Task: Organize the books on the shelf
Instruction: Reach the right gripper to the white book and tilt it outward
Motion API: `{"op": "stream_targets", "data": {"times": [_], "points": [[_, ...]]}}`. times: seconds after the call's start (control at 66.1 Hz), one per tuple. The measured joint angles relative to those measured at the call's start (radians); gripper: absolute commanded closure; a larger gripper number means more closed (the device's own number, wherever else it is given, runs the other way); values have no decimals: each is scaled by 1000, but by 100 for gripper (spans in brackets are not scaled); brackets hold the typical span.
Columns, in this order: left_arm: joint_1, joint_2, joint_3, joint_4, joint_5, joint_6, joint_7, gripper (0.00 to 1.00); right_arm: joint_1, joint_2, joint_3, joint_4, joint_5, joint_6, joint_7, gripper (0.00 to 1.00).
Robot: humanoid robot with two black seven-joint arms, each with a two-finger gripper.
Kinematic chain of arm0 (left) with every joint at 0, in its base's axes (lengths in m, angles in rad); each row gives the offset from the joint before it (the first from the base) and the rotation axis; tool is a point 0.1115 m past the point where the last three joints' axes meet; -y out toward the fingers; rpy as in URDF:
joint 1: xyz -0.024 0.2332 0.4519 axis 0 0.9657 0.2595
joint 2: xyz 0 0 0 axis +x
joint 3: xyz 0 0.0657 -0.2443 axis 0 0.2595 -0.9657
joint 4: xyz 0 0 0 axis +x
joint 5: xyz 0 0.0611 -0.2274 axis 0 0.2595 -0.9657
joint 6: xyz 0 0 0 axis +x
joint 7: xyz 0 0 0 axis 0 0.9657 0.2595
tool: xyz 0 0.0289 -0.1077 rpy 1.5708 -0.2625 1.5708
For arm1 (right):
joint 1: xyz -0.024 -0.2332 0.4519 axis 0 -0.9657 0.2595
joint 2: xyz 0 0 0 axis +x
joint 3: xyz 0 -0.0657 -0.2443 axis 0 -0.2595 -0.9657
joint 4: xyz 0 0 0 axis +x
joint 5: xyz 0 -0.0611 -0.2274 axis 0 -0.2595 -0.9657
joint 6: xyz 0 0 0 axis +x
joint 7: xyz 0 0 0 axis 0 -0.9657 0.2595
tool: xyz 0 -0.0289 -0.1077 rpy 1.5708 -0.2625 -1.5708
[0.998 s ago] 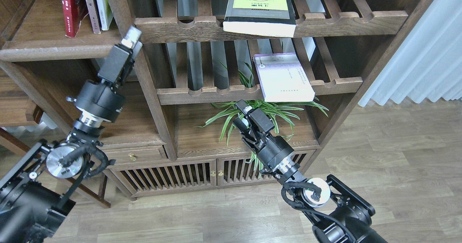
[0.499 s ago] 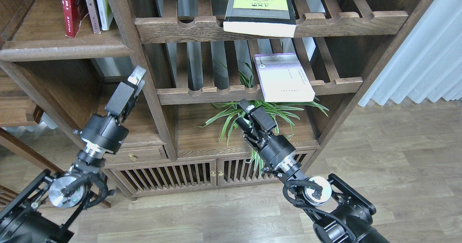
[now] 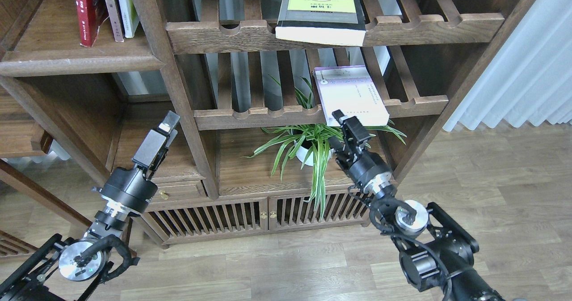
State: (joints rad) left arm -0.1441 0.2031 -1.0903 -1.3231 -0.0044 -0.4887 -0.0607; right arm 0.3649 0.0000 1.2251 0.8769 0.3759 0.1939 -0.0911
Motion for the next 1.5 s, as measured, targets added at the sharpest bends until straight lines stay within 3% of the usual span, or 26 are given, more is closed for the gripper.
{"op": "stream_targets", "data": {"times": [0.348,0.832,0.968,0.983,1.044,1.497], "points": [[1,-34,12,-4,-1,0,0,0,45,0,52,-38,6,-132,23,7],[7,-27,14,-11,3,0,0,0,85,0,92,-110,6,-148,26,19],[6,-27,14,-11,3,0,1,0,92,0,91,-125,7,-148,18,28],[6,-27,14,-11,3,0,1,0,95,0,88,-129,9,-148,15,35],[6,-27,15,-11,3,0,1,0,97,0,86,-132,12,-148,13,44],[13,-25,14,-7,3,0,1,0,115,0,93,-141,55,-119,0,72]]}}
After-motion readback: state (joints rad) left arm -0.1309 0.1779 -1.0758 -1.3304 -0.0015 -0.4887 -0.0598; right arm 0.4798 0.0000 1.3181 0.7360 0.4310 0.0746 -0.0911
